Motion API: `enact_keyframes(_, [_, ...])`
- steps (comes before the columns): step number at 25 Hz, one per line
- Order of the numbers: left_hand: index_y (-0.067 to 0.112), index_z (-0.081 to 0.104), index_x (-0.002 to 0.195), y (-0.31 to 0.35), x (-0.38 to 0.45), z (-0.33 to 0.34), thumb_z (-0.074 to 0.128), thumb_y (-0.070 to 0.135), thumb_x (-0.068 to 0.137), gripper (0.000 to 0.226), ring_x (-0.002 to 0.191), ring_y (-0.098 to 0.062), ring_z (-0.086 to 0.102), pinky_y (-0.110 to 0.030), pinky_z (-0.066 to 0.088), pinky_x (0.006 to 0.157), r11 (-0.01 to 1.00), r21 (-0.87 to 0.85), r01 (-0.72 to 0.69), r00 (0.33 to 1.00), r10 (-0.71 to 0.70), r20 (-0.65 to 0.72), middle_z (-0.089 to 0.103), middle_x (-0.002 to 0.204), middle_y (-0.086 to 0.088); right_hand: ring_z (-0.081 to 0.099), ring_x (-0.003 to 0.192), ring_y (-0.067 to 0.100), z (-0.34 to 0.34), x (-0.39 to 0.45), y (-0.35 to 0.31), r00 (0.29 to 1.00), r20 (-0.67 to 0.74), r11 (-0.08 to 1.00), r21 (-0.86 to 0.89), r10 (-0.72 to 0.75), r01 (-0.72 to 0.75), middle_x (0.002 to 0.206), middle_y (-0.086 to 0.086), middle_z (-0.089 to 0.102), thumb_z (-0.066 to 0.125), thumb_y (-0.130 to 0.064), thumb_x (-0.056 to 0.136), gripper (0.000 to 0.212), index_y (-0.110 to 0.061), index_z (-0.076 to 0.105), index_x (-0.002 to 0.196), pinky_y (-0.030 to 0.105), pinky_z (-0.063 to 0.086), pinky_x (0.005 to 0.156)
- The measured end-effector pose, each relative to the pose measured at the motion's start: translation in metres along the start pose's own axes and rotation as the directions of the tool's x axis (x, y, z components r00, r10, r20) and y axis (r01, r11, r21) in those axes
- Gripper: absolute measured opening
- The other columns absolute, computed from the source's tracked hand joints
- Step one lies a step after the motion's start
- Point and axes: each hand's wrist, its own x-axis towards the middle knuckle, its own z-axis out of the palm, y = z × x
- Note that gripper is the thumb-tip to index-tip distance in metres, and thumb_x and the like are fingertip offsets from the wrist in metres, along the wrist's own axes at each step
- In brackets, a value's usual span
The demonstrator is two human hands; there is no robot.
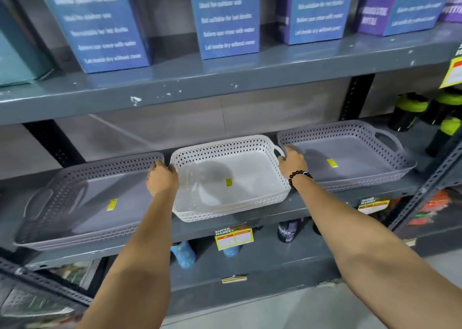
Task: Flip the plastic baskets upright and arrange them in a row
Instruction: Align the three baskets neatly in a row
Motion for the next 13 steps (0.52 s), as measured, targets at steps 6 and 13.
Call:
enact_keyframes(6, [0.001, 0.048, 0.127, -0.013, 0.008, 0.001, 0.034, 0.022, 0.101, 0.036, 0.109, -0.042, 0.058, -0.045, 0.05, 0.083, 1.0, 0.012, 0.003, 0.997, -0.004, 0.075, 0.058, 0.122, -0.026, 0.059, 0.111, 0.039, 0.003, 0.01, 0.0, 0.998, 0.035, 0.987, -0.153, -0.051, 0.056, 0.124, 0.024, 0.059, 0.04, -0.012, 0.098, 0.039, -0.004, 0.044, 0.135, 0.044, 0.052, 0.088])
enact_keyframes(13, [0.002, 0.049, 0.13, -0.02, 0.008, 0.011, 0.033, 0.016, 0.101, 0.036, 0.099, -0.042, 0.061, -0.041, 0.048, 0.073, 0.992, 0.059, -0.112, 0.991, 0.108, 0.08, 0.064, 0.108, -0.029, 0.058, 0.112, 0.039, 0.015, 0.02, 0.009, 0.991, 0.102, 0.95, -0.292, -0.087, 0.113, 0.13, 0.025, 0.053, 0.036, -0.006, 0.098, 0.046, -0.006, 0.029, 0.144, 0.043, 0.051, 0.085])
